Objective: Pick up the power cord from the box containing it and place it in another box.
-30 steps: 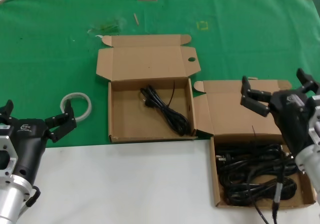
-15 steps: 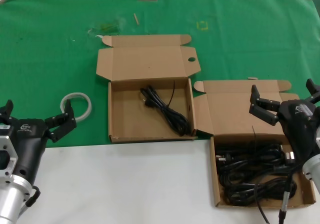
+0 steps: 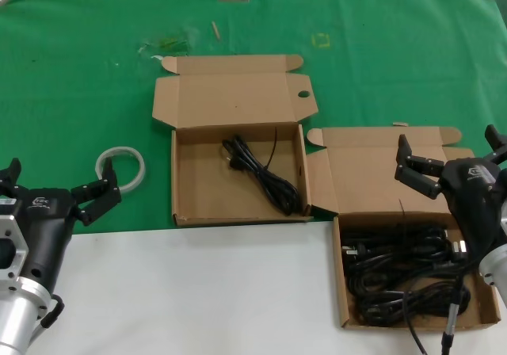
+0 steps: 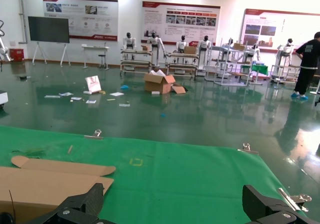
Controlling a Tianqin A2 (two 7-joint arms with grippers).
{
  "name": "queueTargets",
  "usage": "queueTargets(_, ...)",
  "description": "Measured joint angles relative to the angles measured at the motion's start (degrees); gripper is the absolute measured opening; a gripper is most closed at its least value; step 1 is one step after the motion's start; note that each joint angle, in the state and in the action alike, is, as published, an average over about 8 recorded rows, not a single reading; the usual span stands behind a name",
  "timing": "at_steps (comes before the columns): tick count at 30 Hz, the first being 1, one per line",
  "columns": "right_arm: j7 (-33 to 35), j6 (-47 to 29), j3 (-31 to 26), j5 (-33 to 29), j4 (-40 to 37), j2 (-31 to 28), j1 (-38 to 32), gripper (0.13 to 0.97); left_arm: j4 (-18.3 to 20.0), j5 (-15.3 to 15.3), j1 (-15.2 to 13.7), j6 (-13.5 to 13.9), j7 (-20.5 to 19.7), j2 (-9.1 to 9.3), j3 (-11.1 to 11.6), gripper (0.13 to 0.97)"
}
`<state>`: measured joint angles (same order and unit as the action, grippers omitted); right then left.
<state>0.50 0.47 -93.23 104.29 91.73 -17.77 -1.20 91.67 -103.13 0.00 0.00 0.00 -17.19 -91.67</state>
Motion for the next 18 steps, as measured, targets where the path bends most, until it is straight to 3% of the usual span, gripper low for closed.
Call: queueTargets(18,0.00,0.00,0.00,0.00,0.00,0.00,0.00,0.966,0.00,0.00,0.00,0.00,0.00,0.00,0.00,0.966)
